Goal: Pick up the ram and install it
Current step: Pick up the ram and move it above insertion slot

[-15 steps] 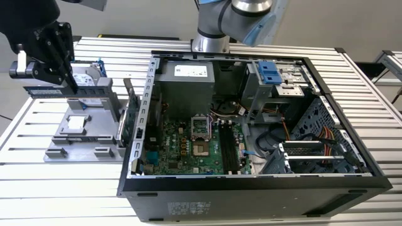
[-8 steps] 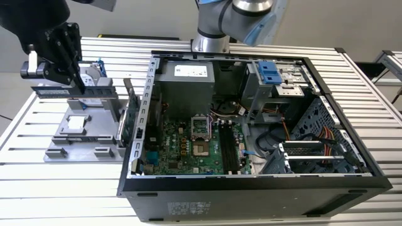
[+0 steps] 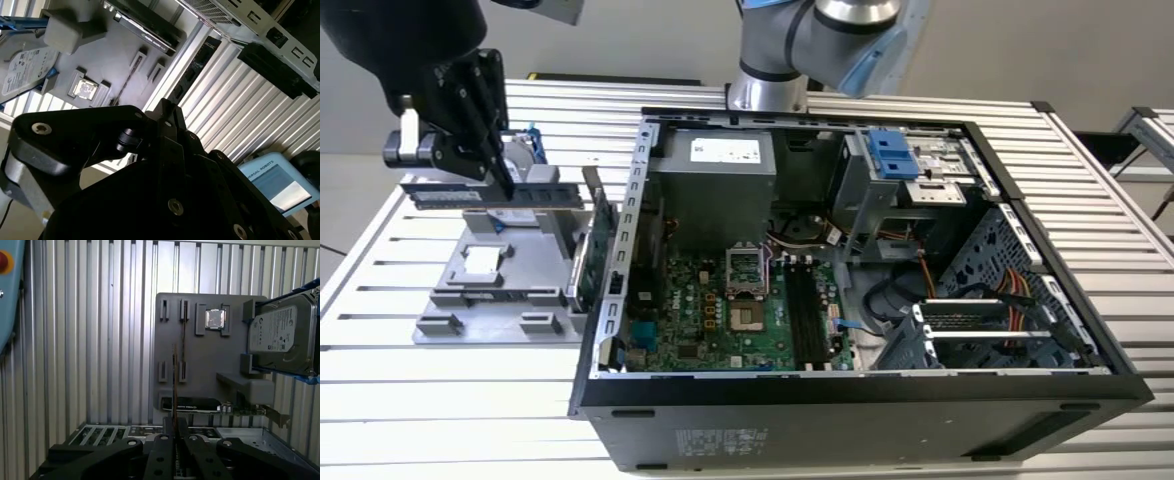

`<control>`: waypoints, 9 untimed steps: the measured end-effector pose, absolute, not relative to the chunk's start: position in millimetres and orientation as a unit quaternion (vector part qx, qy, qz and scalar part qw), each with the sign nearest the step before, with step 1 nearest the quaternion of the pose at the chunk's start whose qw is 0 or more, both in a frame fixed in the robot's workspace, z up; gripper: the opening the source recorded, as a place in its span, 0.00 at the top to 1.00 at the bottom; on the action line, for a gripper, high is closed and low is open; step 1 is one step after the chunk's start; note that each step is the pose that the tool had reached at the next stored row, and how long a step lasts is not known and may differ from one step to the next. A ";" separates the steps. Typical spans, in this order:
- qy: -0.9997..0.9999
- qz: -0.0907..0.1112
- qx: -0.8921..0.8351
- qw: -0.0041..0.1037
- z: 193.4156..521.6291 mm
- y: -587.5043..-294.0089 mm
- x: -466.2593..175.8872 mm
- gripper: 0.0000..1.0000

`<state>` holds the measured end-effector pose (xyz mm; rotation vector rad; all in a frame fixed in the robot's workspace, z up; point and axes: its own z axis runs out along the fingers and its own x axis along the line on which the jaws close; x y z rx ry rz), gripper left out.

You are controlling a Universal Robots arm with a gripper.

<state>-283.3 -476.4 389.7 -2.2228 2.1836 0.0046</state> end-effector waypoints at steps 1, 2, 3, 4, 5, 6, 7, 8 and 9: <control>0.701 0.001 -0.713 0.013 389.7 -476.4 -282.2 1.00; 0.701 0.001 -0.713 0.013 389.7 -476.4 -281.0 1.00; 0.701 0.001 -0.713 0.013 389.7 -476.4 -279.9 1.00; 0.701 0.001 -0.713 0.013 389.6 -476.4 -278.7 1.00; 0.701 0.001 -0.713 0.013 389.7 -476.4 -277.6 1.00; 0.701 0.001 -0.713 0.013 389.7 -476.4 -276.5 1.00; 0.701 0.001 -0.713 0.013 389.7 -476.4 -275.3 1.00; 0.701 0.001 -0.713 0.013 389.6 -476.4 -274.3 1.00; 0.701 0.001 -0.713 0.013 389.7 -476.4 -273.2 1.00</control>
